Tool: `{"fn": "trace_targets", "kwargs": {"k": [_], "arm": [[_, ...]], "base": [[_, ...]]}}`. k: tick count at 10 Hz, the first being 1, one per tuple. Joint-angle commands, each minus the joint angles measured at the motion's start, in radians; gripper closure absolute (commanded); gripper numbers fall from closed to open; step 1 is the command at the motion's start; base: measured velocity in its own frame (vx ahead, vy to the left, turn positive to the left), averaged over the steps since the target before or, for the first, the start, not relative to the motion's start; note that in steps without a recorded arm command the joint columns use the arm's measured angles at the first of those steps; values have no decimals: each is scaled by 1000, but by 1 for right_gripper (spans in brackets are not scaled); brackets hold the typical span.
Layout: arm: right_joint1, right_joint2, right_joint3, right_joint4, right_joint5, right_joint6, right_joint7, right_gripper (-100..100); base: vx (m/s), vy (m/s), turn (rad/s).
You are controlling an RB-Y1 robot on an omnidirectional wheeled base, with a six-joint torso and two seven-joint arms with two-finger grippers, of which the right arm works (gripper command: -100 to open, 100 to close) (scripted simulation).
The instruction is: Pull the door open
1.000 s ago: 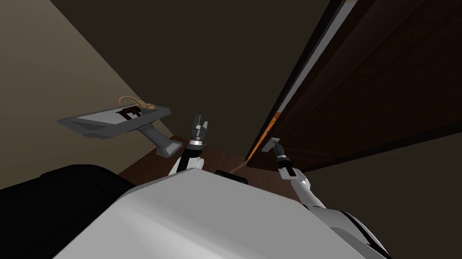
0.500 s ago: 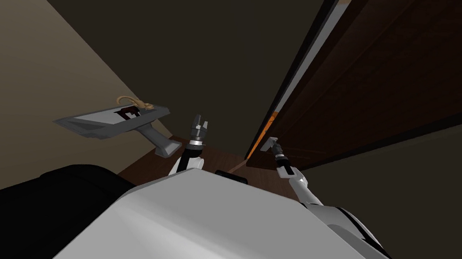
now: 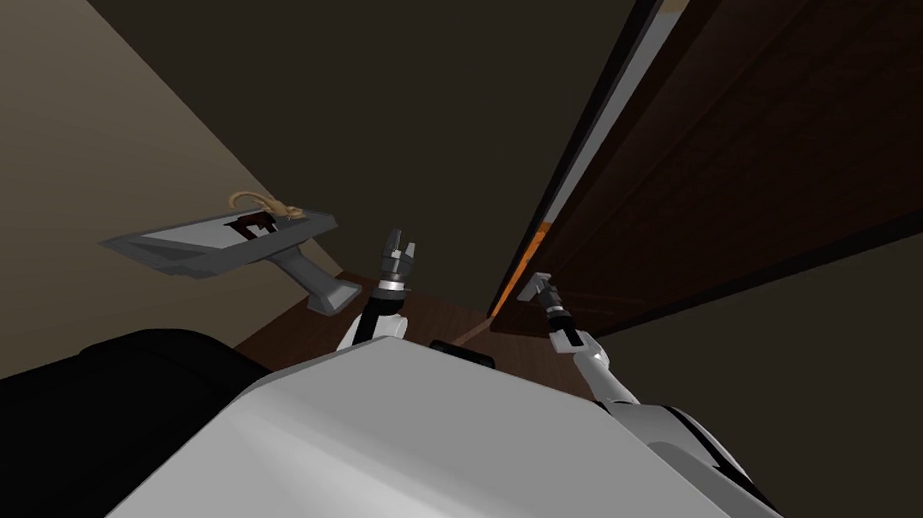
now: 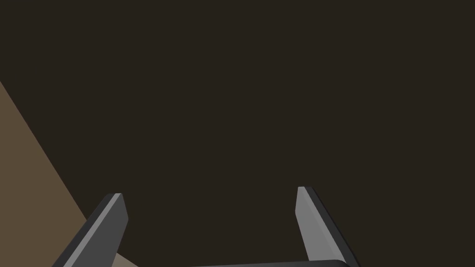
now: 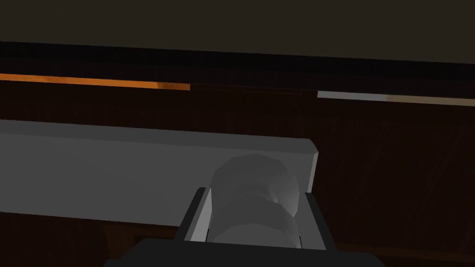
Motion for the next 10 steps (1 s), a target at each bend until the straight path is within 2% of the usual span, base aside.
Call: {"fn": "trace_targets", "kwargs": {"k": [1, 2, 3, 5, 6, 9, 10], "arm": [[2, 0, 10, -8, -8, 4, -40, 100], [-5, 2, 25, -5, -19, 5, -73, 100], [-5, 2, 25, -5, -19, 5, -82, 100], [-20, 6, 56, 0, -43, 6, -146, 100], [-20, 6, 56, 0, -43, 6, -165, 100], [-35, 9, 87, 5, -66, 7, -244, 100], [-35, 9, 87, 5, -66, 7, -248, 100]], "base": [[-27, -26, -8], [-20, -22, -27], [-17, -17, -12], [-28, -35, -32], [-28, -25, -6], [-19, -19, -24], [-16, -19, -10]]}}
